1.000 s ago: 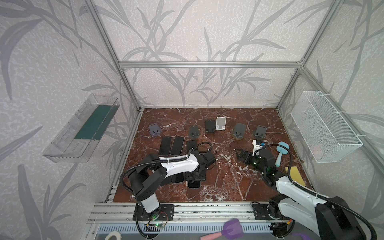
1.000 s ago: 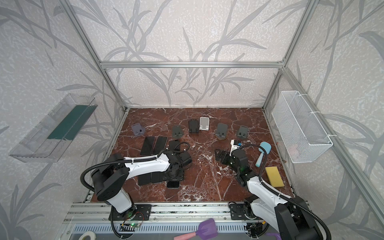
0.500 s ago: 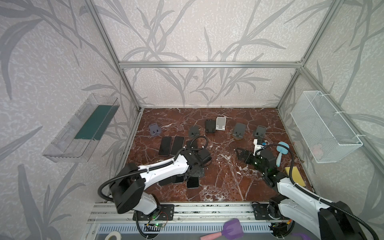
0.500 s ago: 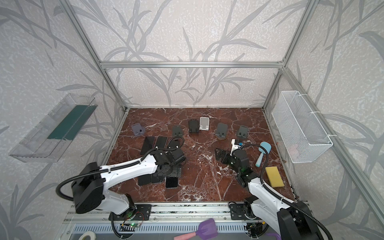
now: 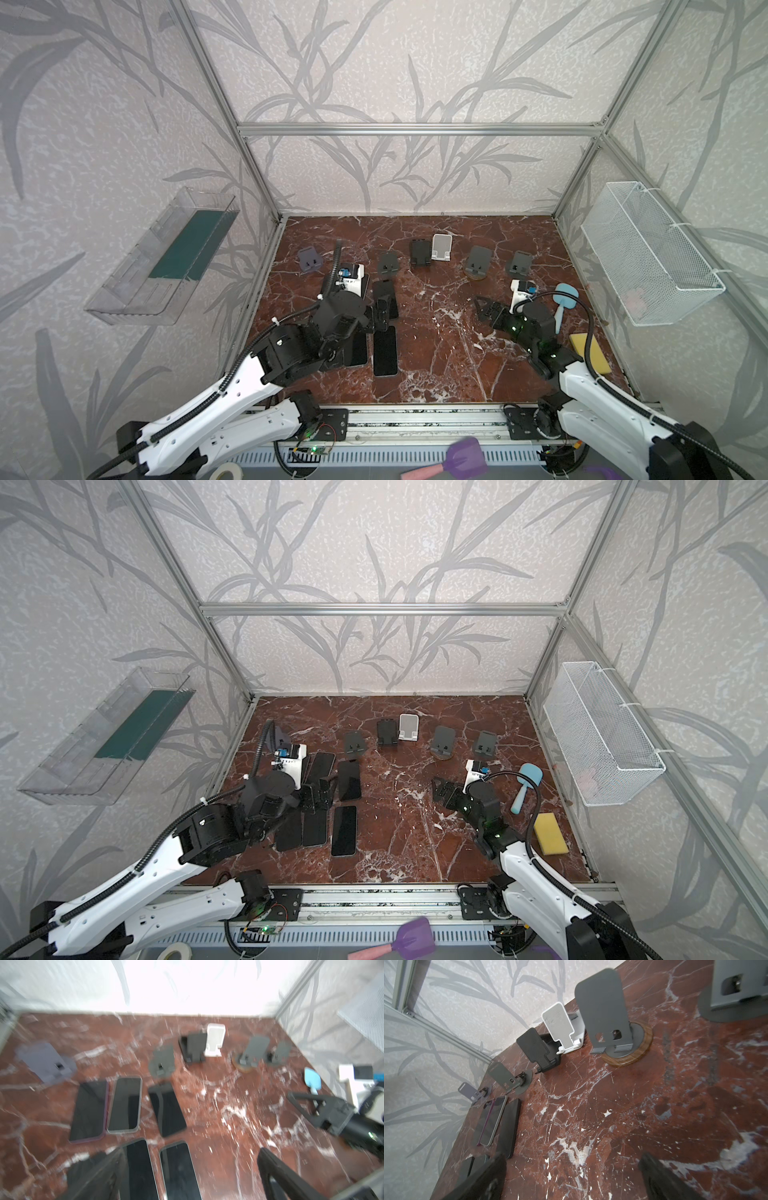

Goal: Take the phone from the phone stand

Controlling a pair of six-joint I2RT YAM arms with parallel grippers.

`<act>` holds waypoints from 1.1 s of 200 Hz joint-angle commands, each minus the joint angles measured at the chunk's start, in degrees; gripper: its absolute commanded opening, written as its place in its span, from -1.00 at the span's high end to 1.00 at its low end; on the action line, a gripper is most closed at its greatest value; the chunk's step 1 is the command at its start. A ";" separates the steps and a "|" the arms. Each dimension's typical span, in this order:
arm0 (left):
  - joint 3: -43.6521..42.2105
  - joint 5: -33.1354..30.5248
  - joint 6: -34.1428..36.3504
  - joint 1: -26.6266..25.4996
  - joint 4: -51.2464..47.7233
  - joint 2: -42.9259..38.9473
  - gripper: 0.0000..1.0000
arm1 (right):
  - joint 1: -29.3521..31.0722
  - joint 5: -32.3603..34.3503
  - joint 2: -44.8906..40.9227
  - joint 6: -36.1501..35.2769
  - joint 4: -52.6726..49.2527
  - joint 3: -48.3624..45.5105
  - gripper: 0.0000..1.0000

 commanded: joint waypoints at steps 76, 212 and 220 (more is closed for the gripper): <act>-29.33 -28.98 55.65 2.00 56.07 -20.40 -0.98 | 0.31 5.27 -21.05 -20.31 -6.25 1.81 -0.98; -49.27 0.90 28.67 46.39 108.76 33.74 -0.98 | 0.34 2.72 -18.05 -30.45 2.74 -4.71 -0.98; -48.57 4.08 27.52 48.86 115.13 40.37 -0.98 | 0.30 2.47 -17.46 -31.15 3.17 -4.62 -0.98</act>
